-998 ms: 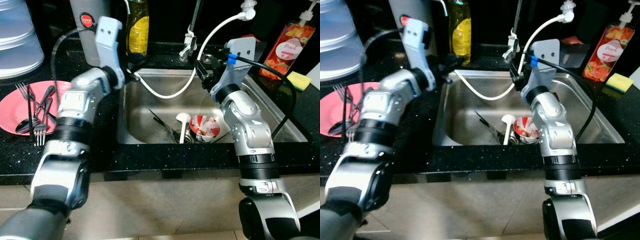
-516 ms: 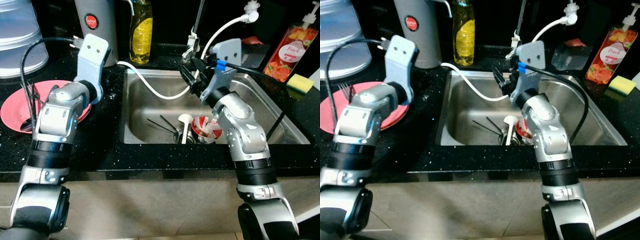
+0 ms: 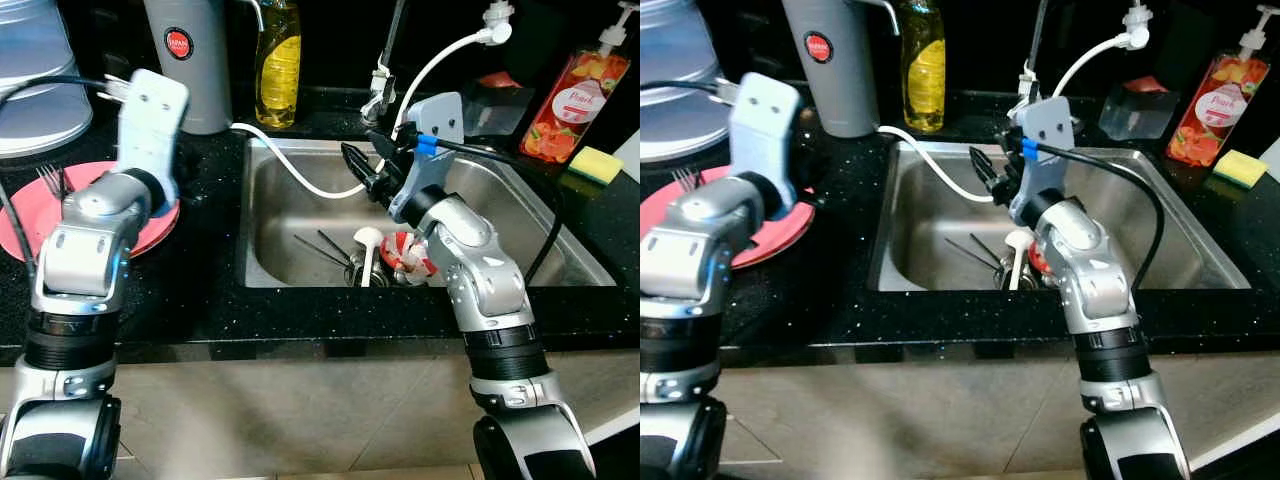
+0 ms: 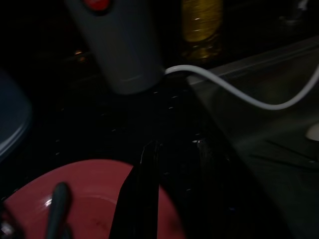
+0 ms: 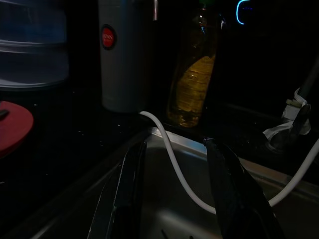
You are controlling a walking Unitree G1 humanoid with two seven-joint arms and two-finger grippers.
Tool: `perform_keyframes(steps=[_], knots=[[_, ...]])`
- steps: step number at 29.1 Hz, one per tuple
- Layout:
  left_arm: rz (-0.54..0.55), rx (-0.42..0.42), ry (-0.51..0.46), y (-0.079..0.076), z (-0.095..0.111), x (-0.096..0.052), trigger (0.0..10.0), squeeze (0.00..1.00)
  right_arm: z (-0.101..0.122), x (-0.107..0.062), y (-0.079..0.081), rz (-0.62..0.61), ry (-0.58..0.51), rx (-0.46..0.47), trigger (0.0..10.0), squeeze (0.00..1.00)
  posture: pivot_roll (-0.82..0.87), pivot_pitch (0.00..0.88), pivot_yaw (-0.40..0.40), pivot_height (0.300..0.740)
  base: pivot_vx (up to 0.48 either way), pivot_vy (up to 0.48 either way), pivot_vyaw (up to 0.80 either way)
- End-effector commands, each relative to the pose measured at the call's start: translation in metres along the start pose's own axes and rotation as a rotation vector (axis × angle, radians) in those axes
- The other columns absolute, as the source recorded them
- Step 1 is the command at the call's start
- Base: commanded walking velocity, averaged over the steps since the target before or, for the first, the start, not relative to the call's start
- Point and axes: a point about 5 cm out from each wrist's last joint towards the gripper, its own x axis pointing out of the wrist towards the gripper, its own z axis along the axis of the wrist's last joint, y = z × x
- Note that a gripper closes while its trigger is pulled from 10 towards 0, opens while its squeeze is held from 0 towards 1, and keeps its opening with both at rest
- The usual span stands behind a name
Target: Kitchen organization
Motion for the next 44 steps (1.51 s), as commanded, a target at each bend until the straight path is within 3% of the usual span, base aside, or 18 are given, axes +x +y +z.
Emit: perform_keyframes(steps=[1,8,18,28,32,39,43,44], knots=[[0.068,0.023,-0.001,0.015,0.005,-0.005,10.0,0.0,-0.003,-0.002,-0.009,-0.047,0.024,0.006,10.0,0.0,0.28,0.0,-0.063,0.74,0.0,0.0,0.0],[0.126,0.042,0.011,0.027,0.005,-0.01,10.0,0.0,-0.003,-0.001,-0.01,-0.063,0.025,0.012,10.0,0.0,0.29,0.0,-0.067,0.74,0.0,0.0,0.0],[0.128,-0.007,-0.003,0.024,0.01,-0.013,10.0,0.0,-0.001,-0.001,-0.011,-0.072,0.017,0.011,10.0,0.0,0.29,0.0,-0.07,0.74,0.0,0.0,0.0],[0.243,-0.061,0.078,0.039,-0.002,-0.013,10.0,0.0,-0.002,-0.003,-0.012,-0.082,0.021,0.012,10.0,0.0,0.28,0.0,-0.061,0.74,0.0,0.0,0.0],[0.228,-0.094,0.136,0.036,-0.007,-0.016,10.0,0.0,-0.003,-0.003,-0.014,-0.085,0.023,0.011,10.0,0.0,0.28,0.0,-0.062,0.74,0.0,0.0,0.0],[0.327,-0.222,0.216,0.048,-0.027,-0.017,10.0,0.0,-0.003,-0.001,-0.012,-0.076,0.022,0.014,10.0,0.0,0.29,0.0,-0.069,0.74,0.0,0.0,0.0],[0.378,-0.243,0.233,0.053,-0.031,-0.017,10.0,0.0,-0.002,-0.001,-0.012,-0.077,0.021,0.014,10.0,0.0,0.29,0.0,-0.071,0.74,0.0,0.0,0.0],[0.412,-0.272,0.239,0.059,-0.034,-0.018,9.2,0.0,-0.002,-0.001,-0.012,-0.077,0.021,0.013,10.0,0.0,0.29,0.0,-0.071,0.74,0.0,0.0,0.0]])
